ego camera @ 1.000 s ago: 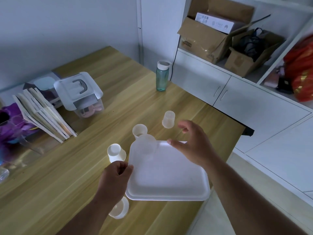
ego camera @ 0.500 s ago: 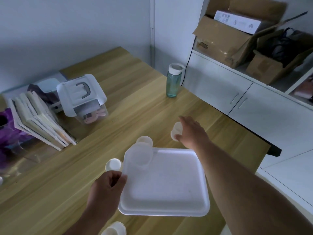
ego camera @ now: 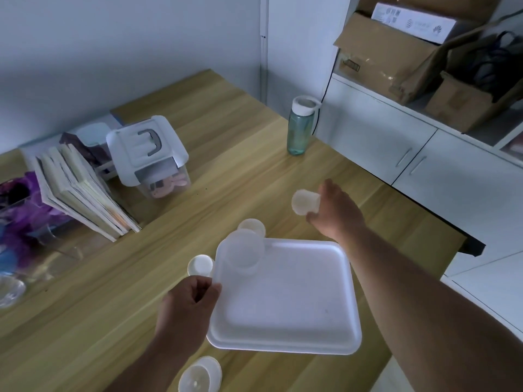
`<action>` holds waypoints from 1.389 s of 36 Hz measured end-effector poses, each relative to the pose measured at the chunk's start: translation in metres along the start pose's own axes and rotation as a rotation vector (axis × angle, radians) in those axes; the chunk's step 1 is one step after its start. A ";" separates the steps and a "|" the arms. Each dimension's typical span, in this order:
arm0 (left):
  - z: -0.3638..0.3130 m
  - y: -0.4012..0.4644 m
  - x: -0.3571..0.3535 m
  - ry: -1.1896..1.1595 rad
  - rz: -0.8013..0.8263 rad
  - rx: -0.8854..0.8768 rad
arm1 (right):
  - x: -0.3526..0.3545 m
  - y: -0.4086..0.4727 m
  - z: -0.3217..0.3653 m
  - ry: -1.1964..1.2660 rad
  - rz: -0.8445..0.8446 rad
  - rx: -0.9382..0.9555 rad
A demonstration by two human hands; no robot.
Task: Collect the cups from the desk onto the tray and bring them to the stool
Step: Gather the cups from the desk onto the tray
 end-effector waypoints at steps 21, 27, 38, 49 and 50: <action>0.020 -0.079 0.059 -0.022 -0.018 -0.067 | 0.077 -0.223 0.038 0.978 0.058 -0.250; 0.036 -0.100 0.072 -0.043 -0.015 -0.080 | 0.049 -0.271 0.053 0.595 -0.003 -0.125; 0.065 -0.123 0.096 -0.043 -0.042 -0.101 | 0.014 -0.311 0.067 0.377 0.019 -0.020; 0.099 -0.119 0.112 -0.042 -0.075 -0.058 | -0.001 -0.316 0.080 0.334 0.067 0.056; 0.102 -0.117 0.113 -0.040 -0.080 -0.052 | -0.001 -0.316 0.081 0.331 0.084 0.065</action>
Point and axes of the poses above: each hand's wrist, its own y-axis towards the middle knuckle, its own x-axis out of the back of the hand, z = x × y, the point moved 2 cm from there along y, towards the middle knuckle, and after that the axes turned 15 degrees about y, right-handed, at the moved point
